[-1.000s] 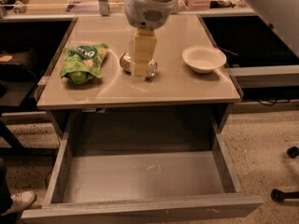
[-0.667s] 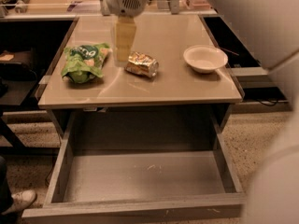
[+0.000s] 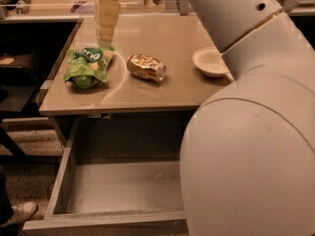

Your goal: Place green rice chip bag into top drawer

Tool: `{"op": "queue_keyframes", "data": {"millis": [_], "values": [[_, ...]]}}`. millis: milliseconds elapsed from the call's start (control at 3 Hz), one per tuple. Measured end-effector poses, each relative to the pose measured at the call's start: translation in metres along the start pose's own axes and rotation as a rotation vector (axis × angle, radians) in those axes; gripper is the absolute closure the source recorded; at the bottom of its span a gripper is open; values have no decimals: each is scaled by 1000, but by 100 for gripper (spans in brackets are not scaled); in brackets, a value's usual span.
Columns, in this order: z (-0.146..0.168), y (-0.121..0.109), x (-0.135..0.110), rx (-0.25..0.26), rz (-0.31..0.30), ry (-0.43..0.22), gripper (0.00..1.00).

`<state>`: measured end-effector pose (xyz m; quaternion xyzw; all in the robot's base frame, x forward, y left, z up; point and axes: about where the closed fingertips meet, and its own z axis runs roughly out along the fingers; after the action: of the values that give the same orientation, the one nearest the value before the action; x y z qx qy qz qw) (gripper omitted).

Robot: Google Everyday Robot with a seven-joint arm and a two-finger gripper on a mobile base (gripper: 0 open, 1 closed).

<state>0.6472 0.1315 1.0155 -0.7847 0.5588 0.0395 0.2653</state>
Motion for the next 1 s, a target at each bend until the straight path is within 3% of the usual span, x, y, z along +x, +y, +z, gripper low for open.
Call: {"op": "queue_keyframes", "data": {"millis": [333,1000], "values": [[28,-11,-4,-1,-5,-8,0],[116,-20,-4,-143,-2,14,0]]}}
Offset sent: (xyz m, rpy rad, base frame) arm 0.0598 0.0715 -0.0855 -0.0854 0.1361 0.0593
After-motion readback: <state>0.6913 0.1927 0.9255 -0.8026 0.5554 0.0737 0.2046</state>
